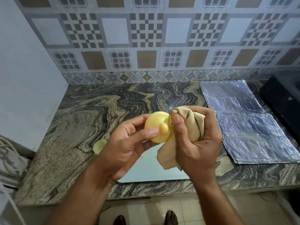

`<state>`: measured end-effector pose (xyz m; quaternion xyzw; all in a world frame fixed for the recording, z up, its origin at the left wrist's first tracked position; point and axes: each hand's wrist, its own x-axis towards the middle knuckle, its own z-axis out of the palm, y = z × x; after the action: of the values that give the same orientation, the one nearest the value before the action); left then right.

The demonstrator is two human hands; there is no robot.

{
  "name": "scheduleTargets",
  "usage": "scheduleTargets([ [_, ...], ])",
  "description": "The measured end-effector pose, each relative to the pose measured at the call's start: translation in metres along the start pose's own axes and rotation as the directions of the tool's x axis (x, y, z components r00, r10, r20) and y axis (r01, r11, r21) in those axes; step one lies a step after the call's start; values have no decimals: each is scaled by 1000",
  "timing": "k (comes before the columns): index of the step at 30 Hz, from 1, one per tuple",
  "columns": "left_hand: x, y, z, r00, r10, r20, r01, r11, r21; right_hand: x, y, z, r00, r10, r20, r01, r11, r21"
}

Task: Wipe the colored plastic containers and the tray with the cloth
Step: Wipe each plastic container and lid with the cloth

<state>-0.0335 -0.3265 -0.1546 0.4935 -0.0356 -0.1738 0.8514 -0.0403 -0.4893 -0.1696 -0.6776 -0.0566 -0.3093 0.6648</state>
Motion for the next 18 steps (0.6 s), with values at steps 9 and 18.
scheduleTargets([
  [9,-4,-1,-8,996,88,34,-94,964,250,7,3,-11,968,-68,242,101,987,-128],
  [18,2,5,-16,992,-111,64,110,994,20,52,0,-11,957,66,283,-80,996,40],
])
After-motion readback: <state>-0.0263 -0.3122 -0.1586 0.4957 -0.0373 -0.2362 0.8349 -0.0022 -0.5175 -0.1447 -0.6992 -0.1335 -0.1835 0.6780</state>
